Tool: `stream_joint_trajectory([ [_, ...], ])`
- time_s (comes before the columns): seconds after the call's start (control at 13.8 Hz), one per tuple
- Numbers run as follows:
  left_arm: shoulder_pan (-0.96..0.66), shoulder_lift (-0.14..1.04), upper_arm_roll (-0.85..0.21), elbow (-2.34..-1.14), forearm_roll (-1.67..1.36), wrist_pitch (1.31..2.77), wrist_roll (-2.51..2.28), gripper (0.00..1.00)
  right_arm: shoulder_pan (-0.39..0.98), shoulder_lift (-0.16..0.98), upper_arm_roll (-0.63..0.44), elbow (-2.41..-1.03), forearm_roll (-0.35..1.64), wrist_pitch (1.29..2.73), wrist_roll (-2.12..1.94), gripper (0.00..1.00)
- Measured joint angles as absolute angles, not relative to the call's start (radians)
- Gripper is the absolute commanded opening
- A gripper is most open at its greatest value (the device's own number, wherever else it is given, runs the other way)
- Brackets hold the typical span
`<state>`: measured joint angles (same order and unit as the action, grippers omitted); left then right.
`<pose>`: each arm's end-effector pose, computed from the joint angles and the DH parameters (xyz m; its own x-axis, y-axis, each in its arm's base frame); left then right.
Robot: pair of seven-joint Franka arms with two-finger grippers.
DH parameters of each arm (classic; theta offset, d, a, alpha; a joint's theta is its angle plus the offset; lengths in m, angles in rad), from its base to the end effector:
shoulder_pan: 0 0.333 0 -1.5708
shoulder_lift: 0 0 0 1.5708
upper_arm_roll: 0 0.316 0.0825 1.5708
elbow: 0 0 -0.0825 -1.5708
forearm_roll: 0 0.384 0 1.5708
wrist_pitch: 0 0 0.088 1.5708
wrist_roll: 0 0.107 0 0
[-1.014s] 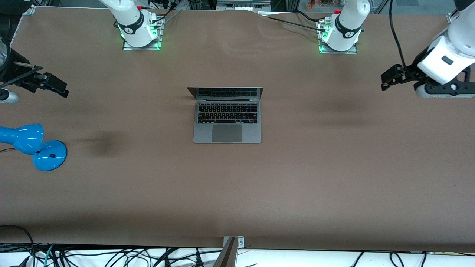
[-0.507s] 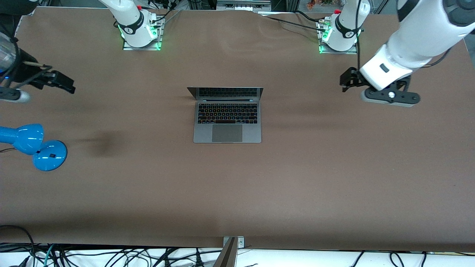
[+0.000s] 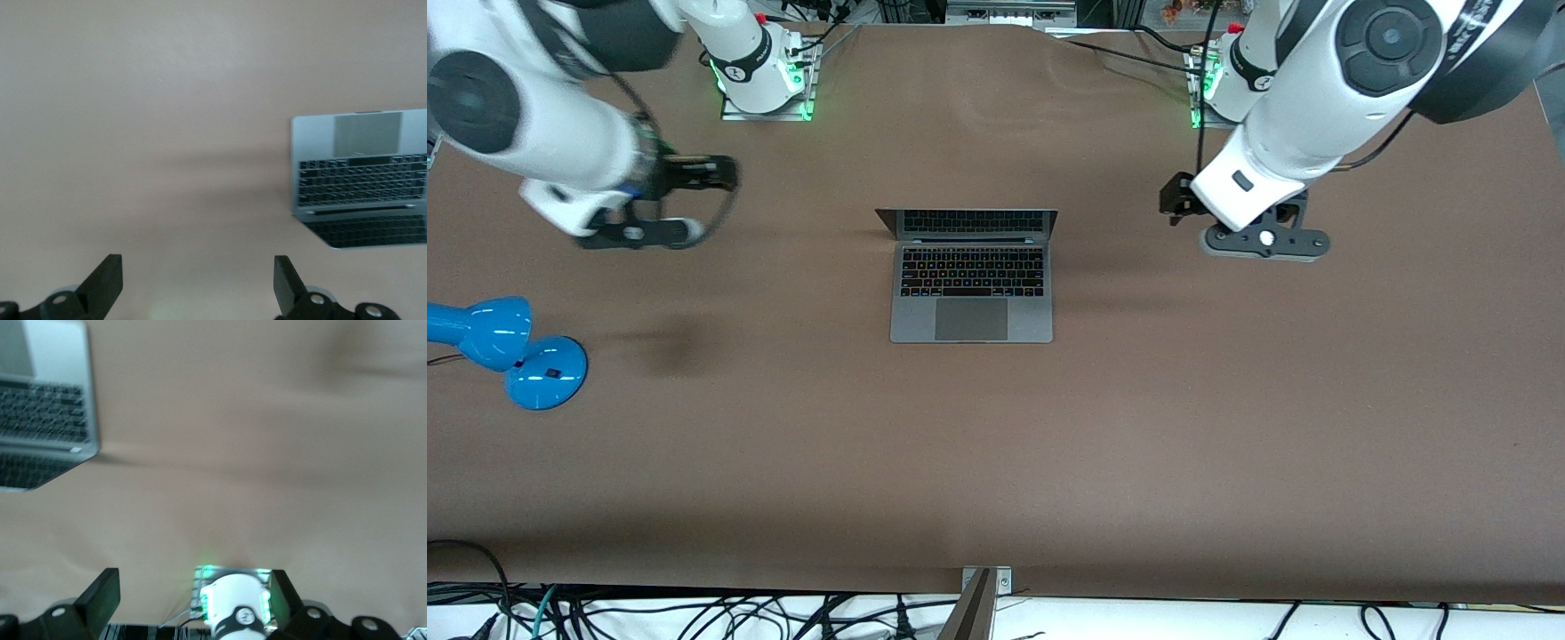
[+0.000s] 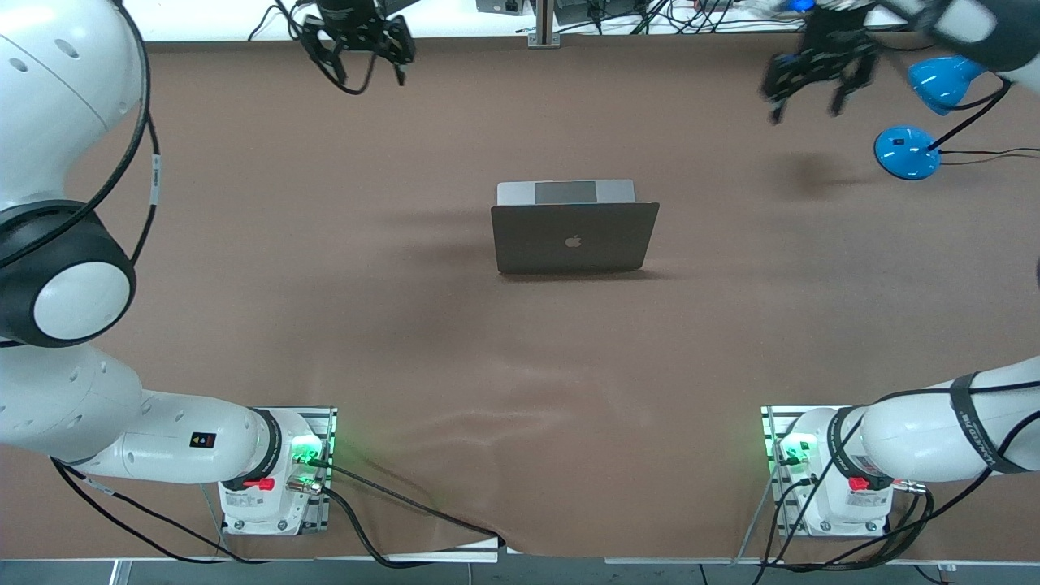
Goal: Close laptop with both arms from behind
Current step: 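Move the left gripper and the right gripper toward the laptop lid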
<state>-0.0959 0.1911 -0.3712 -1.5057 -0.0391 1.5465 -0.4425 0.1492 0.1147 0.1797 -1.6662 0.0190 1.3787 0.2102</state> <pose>0.5427 -0.2576 0.5497 0.9852 -0.0244 -0.1696 -0.0181 -0.9991 0.0387 0.5208 0.1758 0.5062 0.9154 0.1030 -0.3891 0.1298 -0.9906 0.0431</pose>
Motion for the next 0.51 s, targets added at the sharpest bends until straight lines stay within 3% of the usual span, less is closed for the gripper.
stream_joint_trajectory([
  [0.07,-0.108,0.201,-0.371,-1.505,-0.071,1.546,-0.473,1.0,0.186,0.136,0.191,-1.669,0.042,1.379,0.256,1.0],
  [0.14,-0.115,0.213,-0.371,-1.504,-0.107,1.546,-0.504,1.0,0.222,0.152,0.196,-1.673,0.063,1.385,0.3,0.74],
  [0.22,-0.119,0.227,-0.371,-1.504,-0.146,1.546,-0.537,1.0,0.256,0.164,0.198,-1.683,0.083,1.405,0.338,0.26],
  [0.29,-0.121,0.254,-0.371,-1.505,-0.21,1.545,-0.594,1.0,0.297,0.174,0.2,-1.713,0.115,1.446,0.37,0.0],
  [0.51,-0.167,0.324,-0.372,-1.506,-0.262,1.543,-0.701,1.0,0.371,0.178,0.201,-1.776,0.155,1.518,0.491,0.0],
])
